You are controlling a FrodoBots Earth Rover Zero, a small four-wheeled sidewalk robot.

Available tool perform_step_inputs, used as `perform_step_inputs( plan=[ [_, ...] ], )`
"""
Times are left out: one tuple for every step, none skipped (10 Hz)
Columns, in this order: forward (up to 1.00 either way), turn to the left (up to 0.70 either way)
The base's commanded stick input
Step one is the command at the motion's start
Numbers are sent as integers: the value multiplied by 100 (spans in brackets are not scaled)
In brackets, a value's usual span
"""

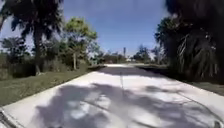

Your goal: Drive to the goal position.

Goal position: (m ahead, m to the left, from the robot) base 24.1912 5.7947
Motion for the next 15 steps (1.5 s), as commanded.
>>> perform_step_inputs(
  plan=[
    [85, 0],
    [85, 0],
    [85, 0],
    [85, 0],
    [85, 0],
    [85, 0],
    [85, -15],
    [85, -34],
    [85, -20],
    [85, 0],
    [85, 0],
    [85, 0],
    [85, 0],
    [85, 0],
    [85, 0]
  ],
)
